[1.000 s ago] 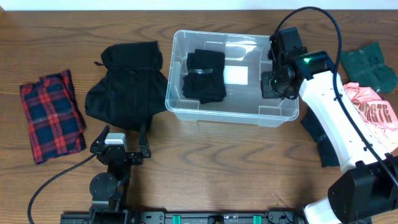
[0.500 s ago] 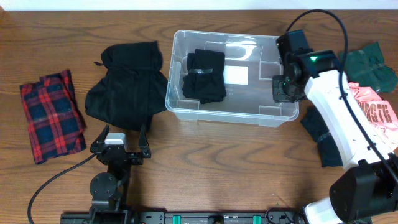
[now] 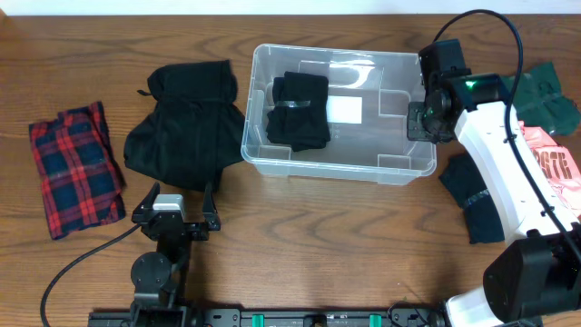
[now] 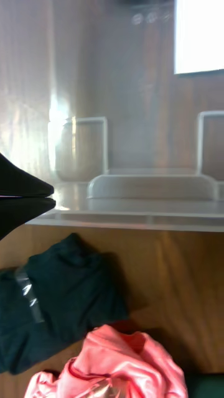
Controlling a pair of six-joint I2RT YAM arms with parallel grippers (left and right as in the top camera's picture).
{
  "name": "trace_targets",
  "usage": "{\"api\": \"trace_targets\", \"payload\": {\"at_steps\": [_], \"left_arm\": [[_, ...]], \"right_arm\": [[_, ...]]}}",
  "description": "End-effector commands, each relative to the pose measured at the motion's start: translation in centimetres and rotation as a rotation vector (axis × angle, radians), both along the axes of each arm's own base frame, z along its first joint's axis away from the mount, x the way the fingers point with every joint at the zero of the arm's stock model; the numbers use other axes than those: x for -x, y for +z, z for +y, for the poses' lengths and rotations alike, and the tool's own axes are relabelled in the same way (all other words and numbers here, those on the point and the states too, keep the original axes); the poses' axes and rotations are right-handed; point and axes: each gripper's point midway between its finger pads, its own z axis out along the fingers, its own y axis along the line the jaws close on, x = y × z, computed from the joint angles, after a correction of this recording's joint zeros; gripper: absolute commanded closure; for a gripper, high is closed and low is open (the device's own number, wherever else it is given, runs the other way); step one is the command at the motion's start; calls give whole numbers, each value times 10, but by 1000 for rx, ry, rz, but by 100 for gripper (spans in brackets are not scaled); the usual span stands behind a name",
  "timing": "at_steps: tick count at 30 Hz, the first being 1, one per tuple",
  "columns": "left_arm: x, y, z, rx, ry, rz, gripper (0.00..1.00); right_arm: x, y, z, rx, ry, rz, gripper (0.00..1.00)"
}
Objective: Pack container
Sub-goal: 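Open the right gripper to release the garment and withdraw right, then move the right gripper back toward the black sock beside the bin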
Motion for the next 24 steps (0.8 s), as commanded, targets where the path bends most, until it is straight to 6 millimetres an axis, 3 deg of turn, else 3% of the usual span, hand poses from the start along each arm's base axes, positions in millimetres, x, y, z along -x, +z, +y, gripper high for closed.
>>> {"api": "trace_targets", "payload": {"at_steps": [1,9,24], "left_arm": [[1,-17,4,-13,23,49,2],[1,-17,4,-13,23,49,2],[1,-17,4,-13,23,49,2]], "right_arm": [[0,-9,1,-19,-23,0,99],[6,-27,1,-23,-21,19,99],[6,-27,-4,24,32,26,99]]}}
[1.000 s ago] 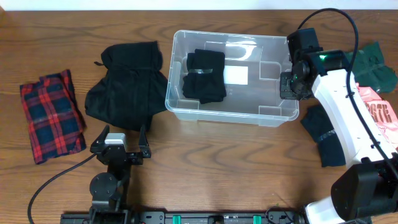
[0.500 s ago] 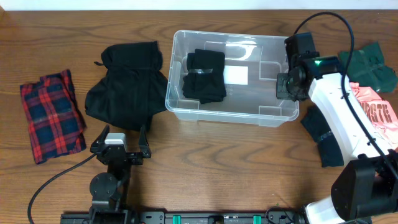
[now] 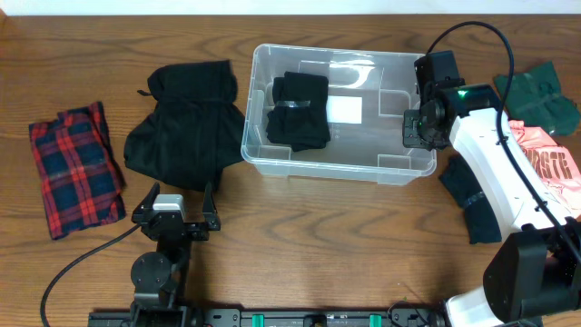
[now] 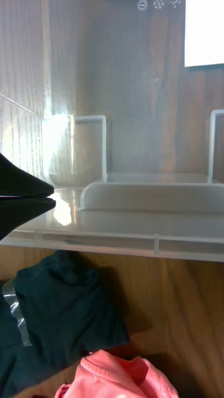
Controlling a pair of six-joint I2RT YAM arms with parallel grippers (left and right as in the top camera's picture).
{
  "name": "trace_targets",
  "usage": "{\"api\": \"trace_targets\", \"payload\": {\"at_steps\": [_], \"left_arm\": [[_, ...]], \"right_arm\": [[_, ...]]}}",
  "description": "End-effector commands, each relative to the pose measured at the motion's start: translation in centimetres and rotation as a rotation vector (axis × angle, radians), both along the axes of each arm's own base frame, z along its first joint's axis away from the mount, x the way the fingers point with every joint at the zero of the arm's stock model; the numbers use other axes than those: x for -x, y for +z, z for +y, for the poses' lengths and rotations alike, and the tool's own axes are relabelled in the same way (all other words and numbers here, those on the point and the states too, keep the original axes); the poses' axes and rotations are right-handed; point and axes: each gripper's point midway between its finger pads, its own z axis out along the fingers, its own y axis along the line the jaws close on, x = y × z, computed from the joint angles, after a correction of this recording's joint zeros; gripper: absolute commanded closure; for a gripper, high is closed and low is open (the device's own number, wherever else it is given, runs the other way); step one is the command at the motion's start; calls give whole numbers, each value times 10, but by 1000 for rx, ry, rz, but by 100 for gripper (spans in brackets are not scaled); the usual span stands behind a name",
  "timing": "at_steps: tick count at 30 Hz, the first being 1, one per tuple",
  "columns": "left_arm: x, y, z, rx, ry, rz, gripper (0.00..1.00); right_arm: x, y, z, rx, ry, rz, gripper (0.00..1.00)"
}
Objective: Pack container
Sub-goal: 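Move the right gripper back toward the black sock beside the bin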
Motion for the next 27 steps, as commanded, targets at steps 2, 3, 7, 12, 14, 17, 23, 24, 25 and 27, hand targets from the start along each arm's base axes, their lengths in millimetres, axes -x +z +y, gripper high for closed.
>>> {"api": "trace_targets", "payload": {"at_steps": [2,3,7,12,14,17,23,24,25,27], "left_arm": [[1,-17,4,-13,23,49,2],[1,-17,4,-13,23,49,2],[1,-17,4,-13,23,49,2],[1,-17,4,-13,23,49,2],[1,-17,4,-13,23,49,2],[1,-17,4,-13,23,49,2],[1,-17,4,-13,23,49,2],[1,-17,4,-13,23,49,2],[1,-17,4,-13,23,49,2],[1,-17,4,-13,23,49,2]], "right_arm": [[0,-1,-9,51,40,7,99],[0,-1,-10,51,41,8,99],[0,-1,-12,52,36,8,99],[-2,0,-15,58,50,2,99],[-4,0,-16,59,56,-4,99],[-7,1,-18,64,70,-12,99],[-8,1,-22,65,63,-14,99],[-8,1,-24,65,58,-14,99],[-8,1,-25,65,54,-14,99],[-8,1,-28,66,47,-14,99]]}}
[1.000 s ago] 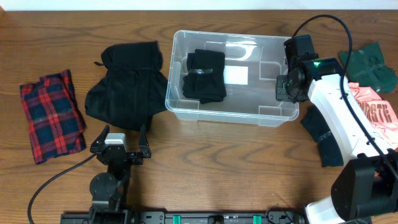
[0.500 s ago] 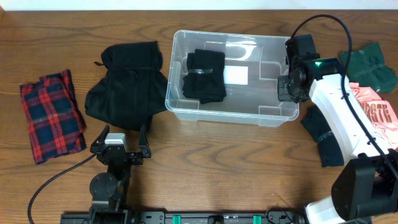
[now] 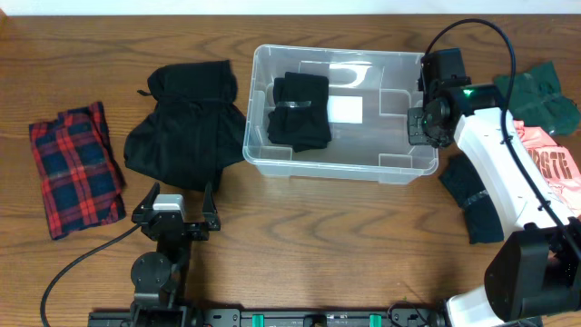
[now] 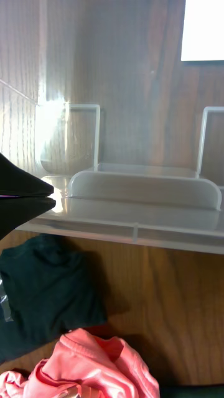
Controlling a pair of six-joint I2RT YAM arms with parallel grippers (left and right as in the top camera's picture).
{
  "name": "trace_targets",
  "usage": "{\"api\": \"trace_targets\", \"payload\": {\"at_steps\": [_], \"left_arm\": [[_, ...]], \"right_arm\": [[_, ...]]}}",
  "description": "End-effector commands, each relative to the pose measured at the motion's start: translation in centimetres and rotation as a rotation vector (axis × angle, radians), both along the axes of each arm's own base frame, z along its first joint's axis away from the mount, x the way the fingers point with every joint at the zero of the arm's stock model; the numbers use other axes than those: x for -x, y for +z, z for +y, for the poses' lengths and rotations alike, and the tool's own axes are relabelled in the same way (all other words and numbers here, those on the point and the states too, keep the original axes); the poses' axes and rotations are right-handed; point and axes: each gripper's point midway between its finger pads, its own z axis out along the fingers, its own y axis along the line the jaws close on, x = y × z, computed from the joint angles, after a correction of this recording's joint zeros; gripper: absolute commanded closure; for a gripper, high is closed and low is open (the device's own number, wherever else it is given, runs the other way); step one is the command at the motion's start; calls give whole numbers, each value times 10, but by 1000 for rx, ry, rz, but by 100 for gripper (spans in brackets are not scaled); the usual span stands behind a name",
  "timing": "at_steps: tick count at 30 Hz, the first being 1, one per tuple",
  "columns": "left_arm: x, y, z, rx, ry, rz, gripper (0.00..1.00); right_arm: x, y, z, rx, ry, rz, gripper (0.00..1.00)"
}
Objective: Pack container
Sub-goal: 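Move the right gripper back toward the black sock beside the bin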
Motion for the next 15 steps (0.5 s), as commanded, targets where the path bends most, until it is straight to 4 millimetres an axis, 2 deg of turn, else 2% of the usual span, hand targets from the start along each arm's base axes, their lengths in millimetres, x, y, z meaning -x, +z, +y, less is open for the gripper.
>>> {"api": "trace_targets", "payload": {"at_steps": [1,7,15], "left_arm": [[1,-17,4,-13,22,49,2],[1,-17,4,-13,22,49,2],[1,-17,4,-13,22,49,2]], "right_arm": [[1,-2,-17,29,-26,7,99],[1,-2,-24,16,-40,11,99],[-2,-1,-3,-90,35,8,99]]}}
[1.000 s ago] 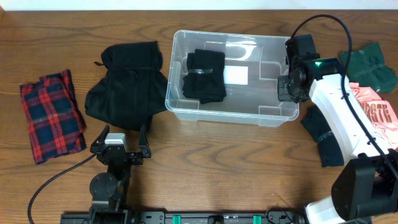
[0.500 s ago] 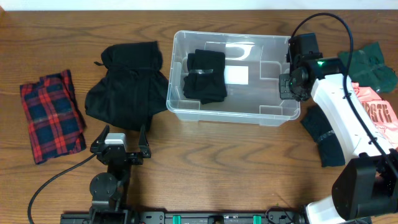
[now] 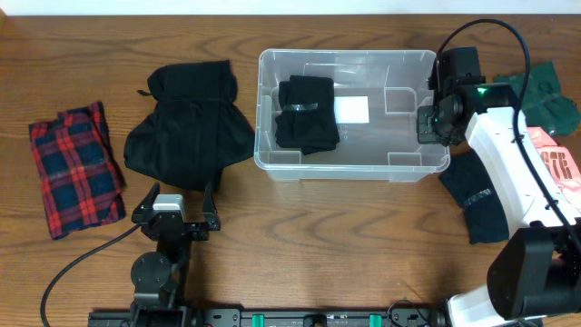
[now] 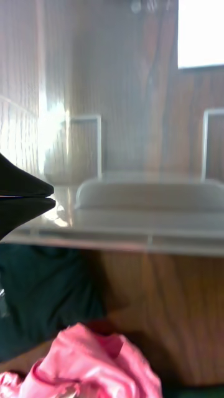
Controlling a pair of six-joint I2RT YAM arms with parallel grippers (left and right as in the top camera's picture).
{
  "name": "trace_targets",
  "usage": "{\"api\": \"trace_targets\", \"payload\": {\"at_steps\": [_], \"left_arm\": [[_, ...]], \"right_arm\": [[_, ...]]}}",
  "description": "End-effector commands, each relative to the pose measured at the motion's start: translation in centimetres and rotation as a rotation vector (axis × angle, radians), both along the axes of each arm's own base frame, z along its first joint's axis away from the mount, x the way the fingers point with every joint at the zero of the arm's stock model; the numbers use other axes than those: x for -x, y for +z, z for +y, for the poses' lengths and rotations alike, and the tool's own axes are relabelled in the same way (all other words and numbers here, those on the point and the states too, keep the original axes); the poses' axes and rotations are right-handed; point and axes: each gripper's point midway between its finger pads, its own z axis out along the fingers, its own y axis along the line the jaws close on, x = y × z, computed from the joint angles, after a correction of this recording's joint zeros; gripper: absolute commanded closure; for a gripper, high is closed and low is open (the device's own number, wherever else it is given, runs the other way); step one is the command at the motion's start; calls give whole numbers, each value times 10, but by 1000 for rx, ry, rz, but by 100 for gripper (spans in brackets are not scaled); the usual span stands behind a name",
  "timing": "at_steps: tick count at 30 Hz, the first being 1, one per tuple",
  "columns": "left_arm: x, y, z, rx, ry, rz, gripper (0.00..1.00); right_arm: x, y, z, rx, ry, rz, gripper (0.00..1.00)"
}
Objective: Pack container
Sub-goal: 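Move the right gripper back toward the black sock beside the bin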
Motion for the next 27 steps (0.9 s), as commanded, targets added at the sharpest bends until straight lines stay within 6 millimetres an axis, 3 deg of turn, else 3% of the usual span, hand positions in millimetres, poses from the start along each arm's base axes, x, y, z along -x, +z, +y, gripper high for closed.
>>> {"api": "trace_targets", "payload": {"at_steps": [1,4,9,12,15,20,27], "left_arm": [[1,-17,4,-13,22,49,2],[1,-17,4,-13,22,49,2],[1,-17,4,-13,22,49,2],[1,-17,4,-13,22,49,2],[1,-17,4,-13,22,49,2],[1,-17,4,-13,22,49,2],[1,-17,4,-13,22,49,2]], "right_arm": [[-1,3,6,-44,33,-2,99],[-3,16,6,-46,33,-24,98],[0,63,0,-52,16,-107,95],[5,91,-16,-65,-65,-187,94],[13,110,-45,-79,-188,-246,94],[34,110,-98,-86,-401,-235,99],[61,83,-134,-83,-559,-159,99]]}}
